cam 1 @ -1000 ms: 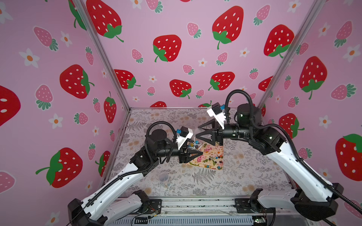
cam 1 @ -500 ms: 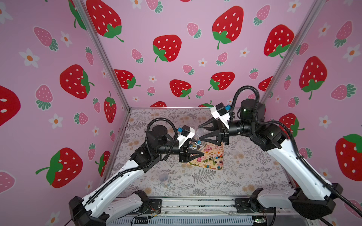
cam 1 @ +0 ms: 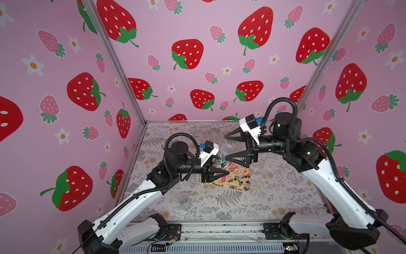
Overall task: Pour the candies out of the jar
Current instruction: Unscrew the lid from the jar.
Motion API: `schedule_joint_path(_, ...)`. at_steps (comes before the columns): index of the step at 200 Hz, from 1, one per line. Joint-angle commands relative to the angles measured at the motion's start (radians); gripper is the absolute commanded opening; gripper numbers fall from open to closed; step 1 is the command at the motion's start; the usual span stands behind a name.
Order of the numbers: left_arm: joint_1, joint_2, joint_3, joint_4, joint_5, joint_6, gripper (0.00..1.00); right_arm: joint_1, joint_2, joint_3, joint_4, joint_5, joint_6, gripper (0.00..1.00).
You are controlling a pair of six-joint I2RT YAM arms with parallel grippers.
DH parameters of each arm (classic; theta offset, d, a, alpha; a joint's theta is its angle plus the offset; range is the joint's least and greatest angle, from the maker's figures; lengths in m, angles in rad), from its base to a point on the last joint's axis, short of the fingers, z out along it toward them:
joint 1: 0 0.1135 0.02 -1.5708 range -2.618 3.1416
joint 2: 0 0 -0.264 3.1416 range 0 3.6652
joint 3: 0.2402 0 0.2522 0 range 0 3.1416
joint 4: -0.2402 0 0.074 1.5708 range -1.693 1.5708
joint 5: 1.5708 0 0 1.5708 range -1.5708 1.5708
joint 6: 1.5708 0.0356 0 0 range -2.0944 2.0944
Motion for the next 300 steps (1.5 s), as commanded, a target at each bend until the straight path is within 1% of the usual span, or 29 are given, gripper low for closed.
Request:
schedule_joint_path(1, -0.003, -0.026, -0.007, 0.037, -0.036, 0.013, 0.46, -0.001, -0.045, -0.005, 0.071, 0.102, 0.125, 0.99)
schedule_joint_path(17, -0.002, -0.029, -0.013, 0.034, -0.053, 0.019, 0.45, 0.001, -0.05, 0.004, 0.084, 0.174, 0.246, 0.99)
schedule_joint_path(37, -0.002, -0.029, -0.015, 0.03, -0.067, 0.026, 0.46, 0.008, -0.05, 0.023, 0.028, 0.316, 0.349, 0.99)
schedule_joint_path(51, 0.0, -0.028, -0.015, 0.03, -0.073, 0.029, 0.45, 0.018, -0.053, 0.025, -0.018, 0.4, 0.386, 0.98)
schedule_joint_path(73, -0.001, -0.025, -0.017, 0.025, -0.081, 0.035, 0.45, 0.043, -0.052, 0.019, -0.061, 0.456, 0.406, 0.95)
schedule_joint_path(115, 0.0, -0.024, -0.018, 0.011, -0.089, 0.042, 0.45, 0.115, -0.033, 0.02, -0.063, 0.481, 0.404, 0.94)
schedule_joint_path(165, 0.0, -0.031, -0.027, 0.007, -0.097, 0.042, 0.45, 0.165, 0.009, 0.056, -0.114, 0.507, 0.377, 0.9)
schedule_joint_path(191, 0.001, -0.039, -0.029, 0.003, -0.098, 0.041, 0.45, 0.173, 0.016, 0.059, -0.123, 0.516, 0.373, 0.86)
schedule_joint_path(236, -0.001, -0.044, -0.032, 0.002, -0.099, 0.039, 0.45, 0.178, 0.022, 0.057, -0.135, 0.5, 0.358, 0.73)
schedule_joint_path(285, 0.0, -0.045, -0.029, -0.001, -0.101, 0.042, 0.45, 0.179, 0.03, 0.056, -0.142, 0.483, 0.347, 0.71)
schedule_joint_path(300, 0.0, -0.046, -0.029, -0.001, -0.101, 0.042, 0.45, 0.18, 0.031, 0.057, -0.146, 0.48, 0.338, 0.67)
